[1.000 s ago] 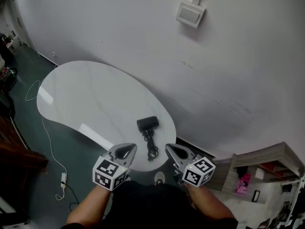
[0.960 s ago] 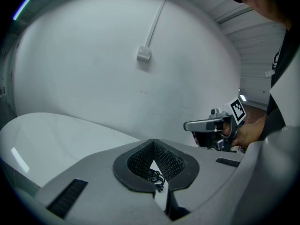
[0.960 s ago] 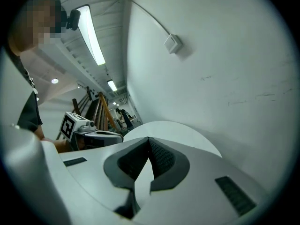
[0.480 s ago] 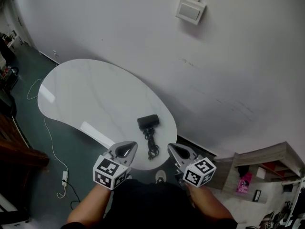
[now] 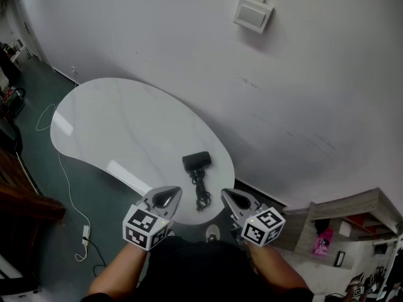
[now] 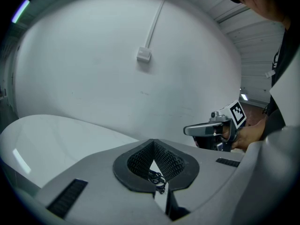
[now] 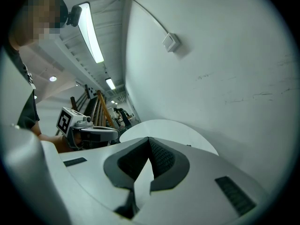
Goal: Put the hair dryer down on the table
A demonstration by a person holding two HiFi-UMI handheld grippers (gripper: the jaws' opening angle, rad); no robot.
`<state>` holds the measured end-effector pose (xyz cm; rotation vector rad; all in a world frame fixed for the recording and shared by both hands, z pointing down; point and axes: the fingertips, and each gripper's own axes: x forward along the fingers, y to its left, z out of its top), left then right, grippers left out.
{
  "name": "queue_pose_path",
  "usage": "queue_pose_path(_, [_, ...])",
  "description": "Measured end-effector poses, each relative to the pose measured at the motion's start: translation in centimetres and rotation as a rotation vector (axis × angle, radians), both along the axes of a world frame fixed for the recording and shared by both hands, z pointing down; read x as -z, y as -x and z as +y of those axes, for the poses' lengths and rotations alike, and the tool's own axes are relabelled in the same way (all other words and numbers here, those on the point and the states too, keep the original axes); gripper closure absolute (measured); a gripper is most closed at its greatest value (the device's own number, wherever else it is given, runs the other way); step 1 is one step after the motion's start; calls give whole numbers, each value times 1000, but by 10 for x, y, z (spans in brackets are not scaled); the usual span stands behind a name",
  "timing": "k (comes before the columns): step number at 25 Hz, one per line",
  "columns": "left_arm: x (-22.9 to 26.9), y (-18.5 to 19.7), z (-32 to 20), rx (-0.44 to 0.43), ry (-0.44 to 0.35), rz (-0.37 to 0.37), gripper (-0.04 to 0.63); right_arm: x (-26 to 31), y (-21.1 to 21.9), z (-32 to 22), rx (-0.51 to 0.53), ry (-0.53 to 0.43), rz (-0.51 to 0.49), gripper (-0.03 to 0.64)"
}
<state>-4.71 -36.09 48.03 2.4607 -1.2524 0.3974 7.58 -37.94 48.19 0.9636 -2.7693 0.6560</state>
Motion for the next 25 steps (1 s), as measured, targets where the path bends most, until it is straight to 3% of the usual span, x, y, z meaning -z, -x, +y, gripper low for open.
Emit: queue_pose_path(25, [1,1,0,-5,3,-12,584,-3,3,-3,4,6,15,609])
